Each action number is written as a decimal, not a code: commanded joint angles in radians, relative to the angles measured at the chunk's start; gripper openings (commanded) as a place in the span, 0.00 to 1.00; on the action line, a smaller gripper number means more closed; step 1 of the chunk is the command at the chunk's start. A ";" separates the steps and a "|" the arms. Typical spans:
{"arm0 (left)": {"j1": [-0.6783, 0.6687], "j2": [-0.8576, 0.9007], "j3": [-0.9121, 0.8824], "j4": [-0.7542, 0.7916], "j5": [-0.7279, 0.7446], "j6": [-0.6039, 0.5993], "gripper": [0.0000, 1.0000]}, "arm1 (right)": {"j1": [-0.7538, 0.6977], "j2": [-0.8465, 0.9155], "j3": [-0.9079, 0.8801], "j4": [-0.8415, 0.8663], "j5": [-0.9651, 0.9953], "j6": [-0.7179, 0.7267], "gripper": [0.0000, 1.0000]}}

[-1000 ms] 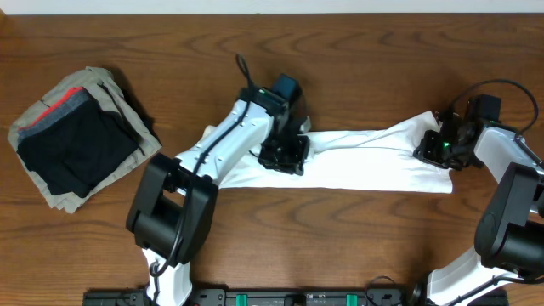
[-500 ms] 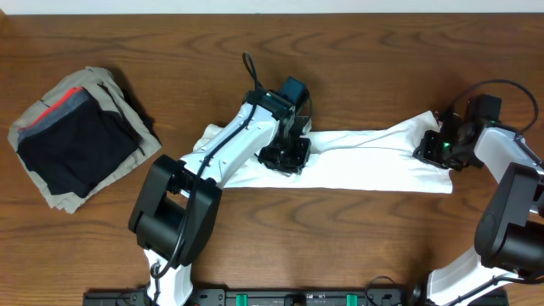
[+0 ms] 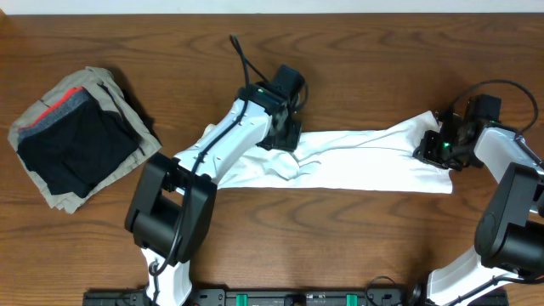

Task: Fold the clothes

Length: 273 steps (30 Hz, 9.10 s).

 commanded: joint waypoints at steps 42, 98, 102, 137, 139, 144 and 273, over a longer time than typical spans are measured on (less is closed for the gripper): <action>0.002 0.065 -0.013 -0.089 -0.045 -0.074 0.41 | 0.005 0.016 -0.029 -0.018 0.059 0.014 0.20; 0.102 -0.136 -0.014 -0.533 -0.020 -0.233 0.64 | 0.003 0.016 -0.029 -0.026 0.078 0.014 0.21; 0.145 -0.136 -0.014 -0.430 -0.113 -0.233 0.64 | 0.003 0.016 -0.029 -0.027 0.078 0.014 0.21; 0.280 -0.037 -0.163 -0.266 -0.046 -0.256 0.53 | 0.003 0.016 -0.029 -0.036 0.078 0.013 0.21; 0.280 -0.037 -0.167 -0.240 -0.047 -0.246 0.48 | 0.003 0.016 -0.029 -0.036 0.078 0.013 0.21; 0.281 -0.040 -0.148 -0.204 -0.048 -0.190 0.39 | 0.003 0.016 -0.029 -0.036 0.078 0.014 0.21; 0.340 -0.111 -0.255 -0.056 -0.003 0.062 0.06 | 0.179 -0.119 0.345 -0.337 -0.349 -0.110 0.66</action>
